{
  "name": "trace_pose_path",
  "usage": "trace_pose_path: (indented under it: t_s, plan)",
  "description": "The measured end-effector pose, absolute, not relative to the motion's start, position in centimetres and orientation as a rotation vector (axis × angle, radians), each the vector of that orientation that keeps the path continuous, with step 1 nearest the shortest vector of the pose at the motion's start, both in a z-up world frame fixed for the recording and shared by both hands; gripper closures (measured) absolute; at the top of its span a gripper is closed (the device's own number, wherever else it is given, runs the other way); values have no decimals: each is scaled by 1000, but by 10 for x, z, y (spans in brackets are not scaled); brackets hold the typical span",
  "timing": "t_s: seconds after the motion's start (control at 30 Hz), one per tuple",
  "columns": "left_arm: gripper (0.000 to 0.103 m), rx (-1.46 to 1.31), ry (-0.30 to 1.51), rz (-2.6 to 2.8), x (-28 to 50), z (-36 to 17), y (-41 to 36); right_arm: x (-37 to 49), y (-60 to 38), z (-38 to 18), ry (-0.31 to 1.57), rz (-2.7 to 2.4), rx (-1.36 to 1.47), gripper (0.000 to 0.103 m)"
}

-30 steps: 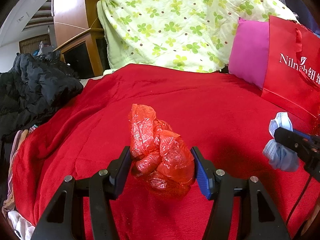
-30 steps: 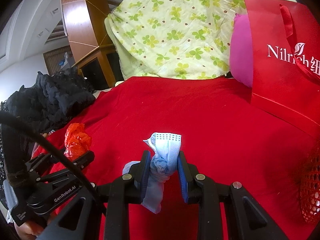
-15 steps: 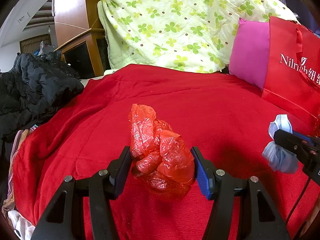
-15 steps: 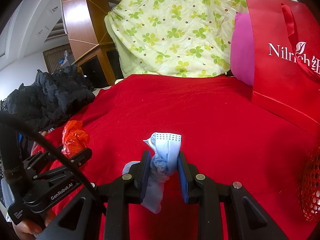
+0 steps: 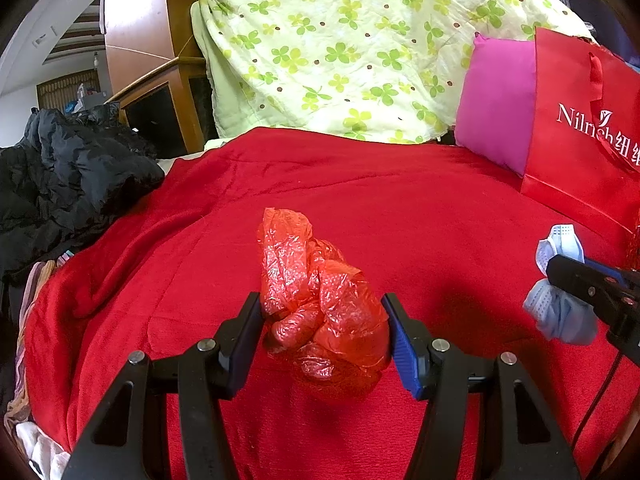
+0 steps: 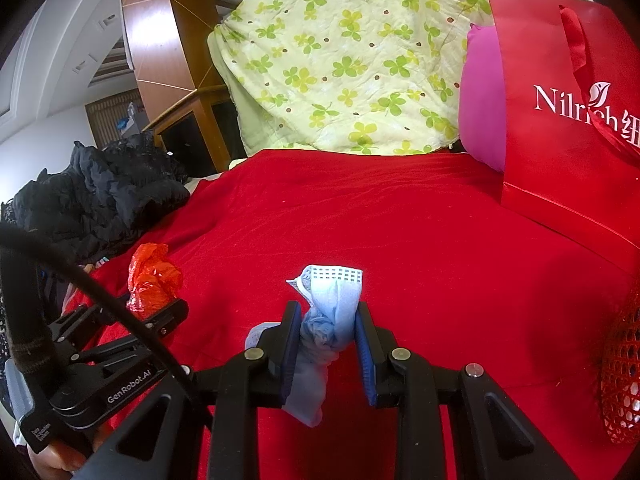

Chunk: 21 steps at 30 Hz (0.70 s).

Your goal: Collect trash

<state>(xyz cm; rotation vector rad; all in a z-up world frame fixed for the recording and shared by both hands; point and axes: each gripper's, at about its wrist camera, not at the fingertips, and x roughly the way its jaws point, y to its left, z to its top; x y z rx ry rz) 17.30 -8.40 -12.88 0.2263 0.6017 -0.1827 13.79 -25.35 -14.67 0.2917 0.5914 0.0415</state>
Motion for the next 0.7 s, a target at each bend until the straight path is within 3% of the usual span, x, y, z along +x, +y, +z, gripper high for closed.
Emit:
trace_pose_path:
  t_s: [0.7]
  plan:
    - [41, 244, 600, -203, 175, -130, -85, 136, -255, -147, 588, 36, 293, 74]
